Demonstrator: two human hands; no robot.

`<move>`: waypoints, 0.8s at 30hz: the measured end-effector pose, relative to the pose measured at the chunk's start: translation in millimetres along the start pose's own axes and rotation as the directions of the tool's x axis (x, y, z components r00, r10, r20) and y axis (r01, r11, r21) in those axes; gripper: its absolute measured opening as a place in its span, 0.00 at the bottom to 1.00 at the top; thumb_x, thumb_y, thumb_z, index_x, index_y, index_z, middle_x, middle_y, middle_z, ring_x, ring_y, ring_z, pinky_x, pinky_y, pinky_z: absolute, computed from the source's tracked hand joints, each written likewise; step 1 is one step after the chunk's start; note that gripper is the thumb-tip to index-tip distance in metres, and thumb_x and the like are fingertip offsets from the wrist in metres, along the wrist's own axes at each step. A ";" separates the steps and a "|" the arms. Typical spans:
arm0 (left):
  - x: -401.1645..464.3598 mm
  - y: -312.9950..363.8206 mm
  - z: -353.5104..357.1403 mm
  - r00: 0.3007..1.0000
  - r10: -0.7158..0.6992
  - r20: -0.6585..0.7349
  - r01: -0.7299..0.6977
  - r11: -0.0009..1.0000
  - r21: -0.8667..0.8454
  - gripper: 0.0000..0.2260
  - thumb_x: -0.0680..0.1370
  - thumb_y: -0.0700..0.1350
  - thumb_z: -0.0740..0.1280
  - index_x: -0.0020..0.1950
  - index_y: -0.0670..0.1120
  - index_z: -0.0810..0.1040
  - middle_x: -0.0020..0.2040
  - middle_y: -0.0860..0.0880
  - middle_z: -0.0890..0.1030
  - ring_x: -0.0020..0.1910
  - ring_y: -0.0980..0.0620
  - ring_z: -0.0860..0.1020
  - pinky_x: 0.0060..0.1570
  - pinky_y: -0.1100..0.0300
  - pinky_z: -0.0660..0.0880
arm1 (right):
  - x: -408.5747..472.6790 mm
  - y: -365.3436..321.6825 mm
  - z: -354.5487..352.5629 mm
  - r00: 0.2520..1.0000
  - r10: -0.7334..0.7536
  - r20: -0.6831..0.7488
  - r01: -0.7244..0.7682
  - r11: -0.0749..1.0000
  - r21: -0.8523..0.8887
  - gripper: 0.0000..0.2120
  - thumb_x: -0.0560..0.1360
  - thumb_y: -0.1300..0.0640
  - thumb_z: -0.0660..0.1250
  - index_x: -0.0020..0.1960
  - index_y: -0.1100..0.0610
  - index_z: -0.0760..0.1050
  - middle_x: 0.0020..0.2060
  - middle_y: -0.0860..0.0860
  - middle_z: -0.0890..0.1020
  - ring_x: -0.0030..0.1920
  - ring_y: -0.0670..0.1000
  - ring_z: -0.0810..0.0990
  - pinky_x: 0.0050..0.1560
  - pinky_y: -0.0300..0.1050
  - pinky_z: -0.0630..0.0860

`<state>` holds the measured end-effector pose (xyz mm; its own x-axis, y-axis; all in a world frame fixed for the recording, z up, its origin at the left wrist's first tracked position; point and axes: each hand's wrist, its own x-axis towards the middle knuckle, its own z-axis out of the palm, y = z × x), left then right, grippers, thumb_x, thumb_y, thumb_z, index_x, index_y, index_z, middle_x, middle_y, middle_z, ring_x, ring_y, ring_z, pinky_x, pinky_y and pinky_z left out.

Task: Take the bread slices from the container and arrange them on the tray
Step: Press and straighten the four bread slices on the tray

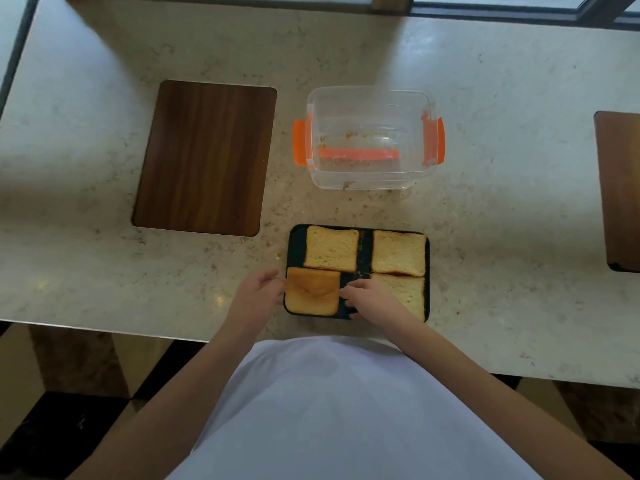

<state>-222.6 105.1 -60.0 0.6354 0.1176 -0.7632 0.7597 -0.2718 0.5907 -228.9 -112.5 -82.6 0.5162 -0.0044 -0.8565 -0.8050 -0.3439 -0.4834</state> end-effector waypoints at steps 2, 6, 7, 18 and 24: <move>-2.9 -1.5 2.0 0.999 -0.030 0.034 0.030 1.000 0.005 0.26 0.75 0.49 0.66 0.72 0.45 0.72 0.59 0.47 0.82 0.59 0.50 0.80 0.66 0.48 0.73 | 2.8 1.0 2.4 1.000 0.006 0.007 -0.006 0.999 0.033 0.20 0.79 0.51 0.66 0.69 0.57 0.75 0.56 0.51 0.81 0.55 0.49 0.80 0.58 0.51 0.82; -3.3 -4.3 4.8 0.999 -0.033 0.031 0.030 0.996 0.079 0.15 0.74 0.49 0.66 0.61 0.52 0.79 0.49 0.52 0.81 0.54 0.50 0.79 0.59 0.52 0.74 | 5.2 1.7 4.2 1.000 0.000 0.019 0.000 0.999 0.034 0.18 0.79 0.51 0.65 0.66 0.56 0.77 0.52 0.48 0.81 0.55 0.48 0.80 0.56 0.49 0.82; -2.8 -5.3 4.8 0.999 -0.034 0.020 0.032 0.995 0.090 0.15 0.75 0.49 0.66 0.62 0.52 0.79 0.51 0.53 0.80 0.55 0.50 0.79 0.61 0.50 0.74 | 5.4 1.5 4.0 1.000 -0.005 0.020 0.004 1.000 0.031 0.18 0.79 0.51 0.65 0.66 0.56 0.77 0.51 0.48 0.80 0.54 0.48 0.80 0.55 0.47 0.82; 12.4 -3.7 -0.7 1.000 0.009 0.027 -0.011 0.996 0.093 0.10 0.75 0.50 0.63 0.42 0.49 0.83 0.41 0.52 0.85 0.46 0.53 0.83 0.55 0.53 0.79 | 9.7 -0.9 4.0 1.000 0.008 0.007 -0.009 0.999 0.048 0.17 0.79 0.53 0.65 0.66 0.57 0.77 0.52 0.49 0.81 0.54 0.47 0.80 0.54 0.46 0.82; 21.9 -5.4 -5.9 0.995 0.019 0.097 -0.028 0.996 0.085 0.16 0.71 0.53 0.63 0.45 0.43 0.82 0.44 0.42 0.84 0.48 0.47 0.84 0.57 0.48 0.80 | 8.3 -2.6 9.6 0.999 0.027 -0.030 -0.025 0.998 0.058 0.17 0.79 0.53 0.65 0.66 0.57 0.77 0.53 0.50 0.81 0.55 0.48 0.80 0.56 0.49 0.82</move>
<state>-212.0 114.7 -78.4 0.6338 0.0194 -0.7732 0.7273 -0.3553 0.5872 -225.4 -102.6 -90.1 0.5029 -0.0418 -0.8634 -0.8335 -0.2881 -0.4715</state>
